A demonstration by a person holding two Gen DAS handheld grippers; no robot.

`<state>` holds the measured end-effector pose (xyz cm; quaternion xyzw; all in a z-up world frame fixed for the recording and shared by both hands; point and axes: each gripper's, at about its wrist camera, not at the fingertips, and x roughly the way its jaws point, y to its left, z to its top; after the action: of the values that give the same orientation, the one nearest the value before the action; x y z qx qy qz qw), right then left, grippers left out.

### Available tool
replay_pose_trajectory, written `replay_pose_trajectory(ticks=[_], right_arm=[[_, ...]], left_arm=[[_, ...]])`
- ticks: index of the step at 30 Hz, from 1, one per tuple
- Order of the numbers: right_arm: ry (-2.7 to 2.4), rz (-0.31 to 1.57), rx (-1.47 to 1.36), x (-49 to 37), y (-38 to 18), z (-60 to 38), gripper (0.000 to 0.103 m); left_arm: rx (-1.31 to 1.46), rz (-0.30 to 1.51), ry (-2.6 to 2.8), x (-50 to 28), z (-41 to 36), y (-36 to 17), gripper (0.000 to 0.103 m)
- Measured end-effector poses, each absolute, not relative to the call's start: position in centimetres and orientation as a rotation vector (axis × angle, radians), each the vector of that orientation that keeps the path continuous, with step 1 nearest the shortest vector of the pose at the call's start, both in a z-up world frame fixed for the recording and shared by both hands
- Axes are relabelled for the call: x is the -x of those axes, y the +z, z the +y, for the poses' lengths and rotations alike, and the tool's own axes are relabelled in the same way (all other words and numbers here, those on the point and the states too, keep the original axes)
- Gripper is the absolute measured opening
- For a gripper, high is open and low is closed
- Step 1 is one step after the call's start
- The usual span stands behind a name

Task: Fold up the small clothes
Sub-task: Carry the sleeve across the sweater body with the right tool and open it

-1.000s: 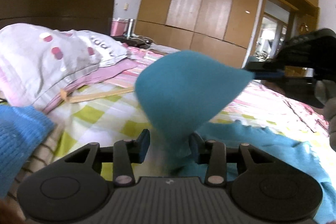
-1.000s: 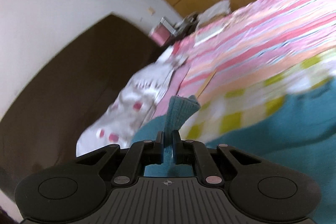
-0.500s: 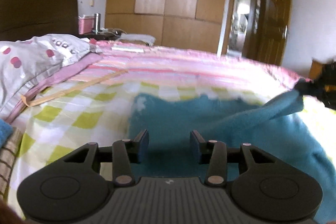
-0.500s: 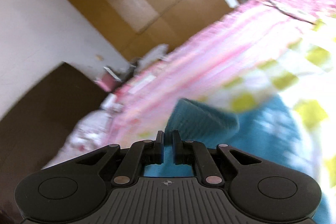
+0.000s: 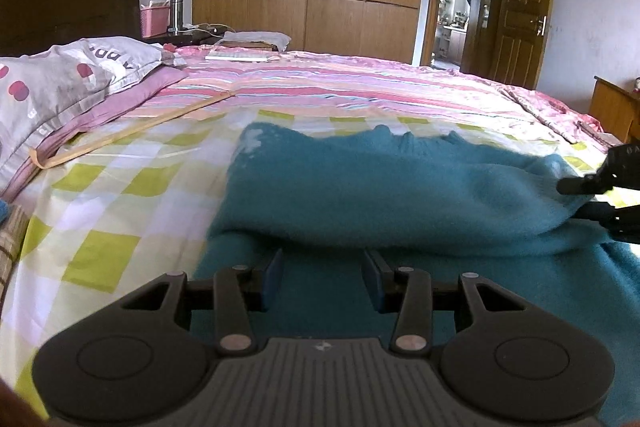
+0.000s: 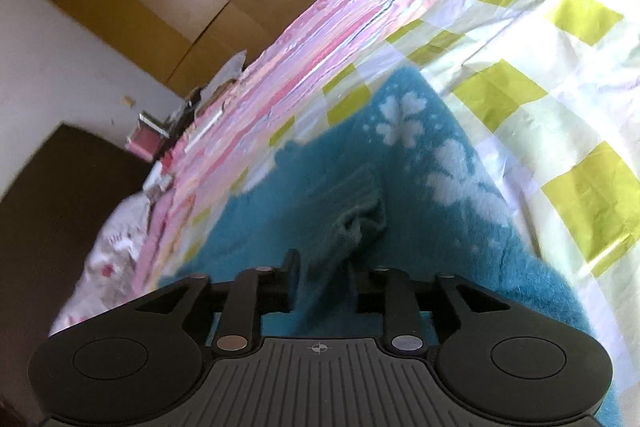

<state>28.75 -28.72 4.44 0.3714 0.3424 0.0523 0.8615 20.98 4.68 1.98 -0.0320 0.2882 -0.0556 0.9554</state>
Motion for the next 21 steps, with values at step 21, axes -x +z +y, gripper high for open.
replay_pose_trajectory(ticks=[21], right_arm=[[0.006, 0.710, -0.380, -28.0, 5.8, -25.5, 0.019]], left_arm=[[0.066, 0.582, -0.105, -20.5, 6.0, 1.6, 0.048]])
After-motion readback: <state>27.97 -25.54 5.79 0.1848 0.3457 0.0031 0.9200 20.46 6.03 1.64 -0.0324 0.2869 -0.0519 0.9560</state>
